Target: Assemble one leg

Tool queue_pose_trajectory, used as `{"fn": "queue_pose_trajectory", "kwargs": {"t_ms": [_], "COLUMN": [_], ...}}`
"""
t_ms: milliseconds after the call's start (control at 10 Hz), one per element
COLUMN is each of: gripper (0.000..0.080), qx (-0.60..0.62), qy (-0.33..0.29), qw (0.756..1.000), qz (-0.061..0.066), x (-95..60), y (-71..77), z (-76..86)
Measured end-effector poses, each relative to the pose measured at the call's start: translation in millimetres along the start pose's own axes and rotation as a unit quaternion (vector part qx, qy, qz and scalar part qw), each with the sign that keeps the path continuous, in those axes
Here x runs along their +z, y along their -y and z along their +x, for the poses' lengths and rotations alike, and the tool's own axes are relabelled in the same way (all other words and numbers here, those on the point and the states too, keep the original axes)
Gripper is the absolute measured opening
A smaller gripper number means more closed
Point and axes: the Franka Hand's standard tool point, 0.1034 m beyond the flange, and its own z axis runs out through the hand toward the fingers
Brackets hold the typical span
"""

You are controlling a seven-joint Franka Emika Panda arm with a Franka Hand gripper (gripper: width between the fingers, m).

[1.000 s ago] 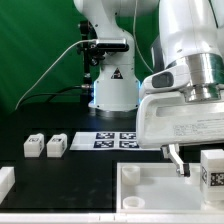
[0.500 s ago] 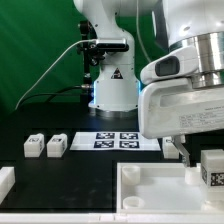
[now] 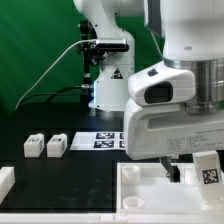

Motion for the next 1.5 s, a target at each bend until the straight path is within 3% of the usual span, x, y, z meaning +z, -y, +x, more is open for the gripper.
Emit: {"fn": "queue_pose_trajectory", "kwargs": {"t_ms": [200, 400, 800, 1000, 1100, 1200, 1300, 1500], "gripper": [0.0619, 0.0296, 0.0291, 0.0292, 0.0292, 0.0292, 0.0292, 0.0292], "qx": [-0.005, -0.005, 0.0, 0.048, 0.135, 0.204, 0.319, 0.468], "qy": [-0.001, -0.001, -0.001, 0.0, 0.001, 0.002, 0.005, 0.005], "qw": [1.0, 1.0, 1.0, 0.999, 0.991, 0.979, 0.947, 0.883], "qz": [0.0, 0.0, 0.0, -0.001, 0.004, 0.011, 0.023, 0.035], "x": [-0.9, -0.9, -0.8, 1.3, 1.2, 0.7, -0.6, 1.7], "y": [-2.4, -2.3, -2.7, 4.9, 6.0, 4.9, 2.2, -4.8], "z": [1.0, 1.0, 1.0, -0.1, 0.0, 0.6, 2.5, 3.1]}}
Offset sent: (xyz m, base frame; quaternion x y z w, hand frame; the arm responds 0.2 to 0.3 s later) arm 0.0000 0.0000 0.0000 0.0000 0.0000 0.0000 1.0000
